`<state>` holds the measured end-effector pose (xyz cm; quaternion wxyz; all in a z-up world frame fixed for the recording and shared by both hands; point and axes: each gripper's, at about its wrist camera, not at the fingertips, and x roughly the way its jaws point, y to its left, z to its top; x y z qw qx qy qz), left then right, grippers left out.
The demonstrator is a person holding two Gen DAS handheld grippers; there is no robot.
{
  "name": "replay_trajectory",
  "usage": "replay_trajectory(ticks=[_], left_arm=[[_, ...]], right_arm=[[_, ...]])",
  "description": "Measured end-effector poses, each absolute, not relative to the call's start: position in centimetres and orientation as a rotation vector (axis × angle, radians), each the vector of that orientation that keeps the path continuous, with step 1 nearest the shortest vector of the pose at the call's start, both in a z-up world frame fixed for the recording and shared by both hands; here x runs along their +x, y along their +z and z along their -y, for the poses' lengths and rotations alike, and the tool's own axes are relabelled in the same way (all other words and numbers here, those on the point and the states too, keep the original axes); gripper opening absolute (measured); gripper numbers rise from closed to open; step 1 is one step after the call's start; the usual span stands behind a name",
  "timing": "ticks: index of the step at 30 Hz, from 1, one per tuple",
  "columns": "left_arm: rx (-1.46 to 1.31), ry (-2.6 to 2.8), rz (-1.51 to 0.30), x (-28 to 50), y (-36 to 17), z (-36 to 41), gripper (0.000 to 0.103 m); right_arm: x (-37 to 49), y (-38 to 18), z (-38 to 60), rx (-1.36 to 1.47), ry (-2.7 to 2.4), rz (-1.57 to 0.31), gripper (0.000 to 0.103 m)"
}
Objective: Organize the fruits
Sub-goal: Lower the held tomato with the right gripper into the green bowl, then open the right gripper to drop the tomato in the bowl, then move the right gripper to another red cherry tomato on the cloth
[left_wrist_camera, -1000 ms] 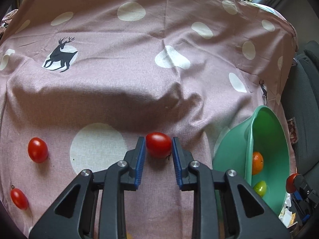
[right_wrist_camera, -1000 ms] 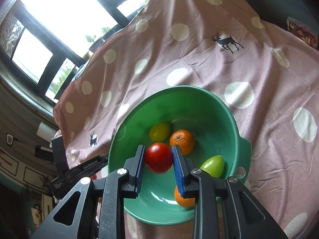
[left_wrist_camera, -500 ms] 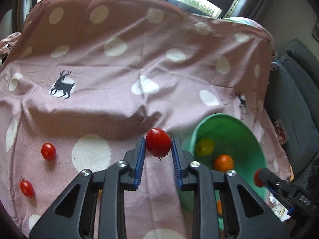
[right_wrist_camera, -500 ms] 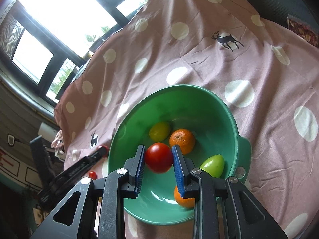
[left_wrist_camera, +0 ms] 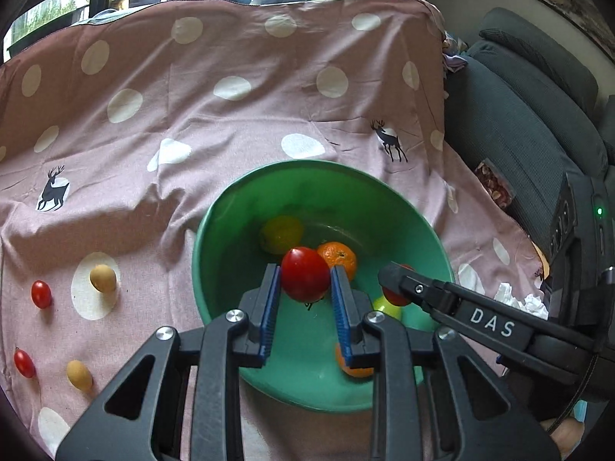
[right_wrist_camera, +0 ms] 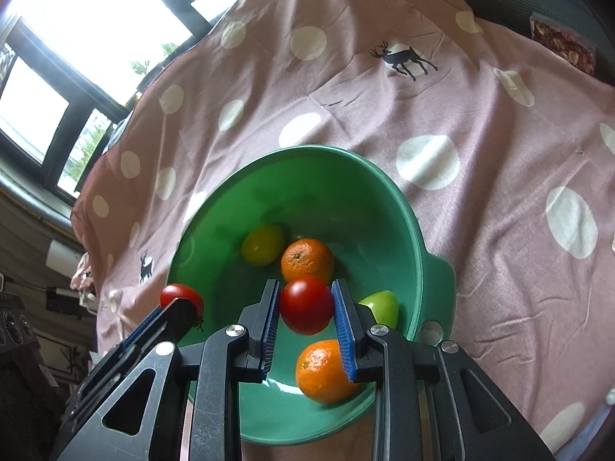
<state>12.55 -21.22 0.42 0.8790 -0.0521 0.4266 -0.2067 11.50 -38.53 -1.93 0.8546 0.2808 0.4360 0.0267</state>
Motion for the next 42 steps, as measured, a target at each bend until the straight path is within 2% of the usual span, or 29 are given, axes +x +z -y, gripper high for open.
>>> replay_trajectory(ticks=[8,12,17,21,24,32,37,40,42], left_arm=[[-0.118,-0.447,-0.869,11.2,1.4,20.4,0.026],[-0.131,-0.398,-0.841,9.9,2.4,18.1,0.043],[-0.162,-0.295,-0.791,8.1,3.5,13.6,0.063],[-0.171,-0.217,-0.781,6.7,4.0,9.8,0.068],[-0.211,-0.162,-0.77,5.4,4.0,6.6,0.077],[-0.328,0.047,-0.794,3.6,0.8,-2.1,0.078],[-0.364,0.121,-0.845,4.5,-1.5,-4.8,0.075],[-0.396,0.113,-0.878,5.3,-2.7,-5.4,0.068],[-0.422,0.119,-0.908,5.8,-3.6,-5.4,0.058]], right_arm=[[11.3,-1.3,38.3,0.571,0.048,-0.903,0.029],[11.0,-0.6,37.8,0.575,0.074,-0.88,0.03],[10.6,0.9,35.5,0.521,0.117,-0.855,0.04],[10.5,2.0,32.9,0.476,0.211,-0.844,0.043],[10.2,2.6,30.6,0.441,0.28,-0.838,0.052],[10.4,2.1,22.8,0.335,0.476,-0.904,0.053],[11.9,0.3,18.6,0.315,0.561,-0.971,0.053],[13.2,-0.4,15.8,0.268,0.58,-1.01,0.053],[14.0,-0.6,13.9,0.222,0.599,-1.016,0.053]])
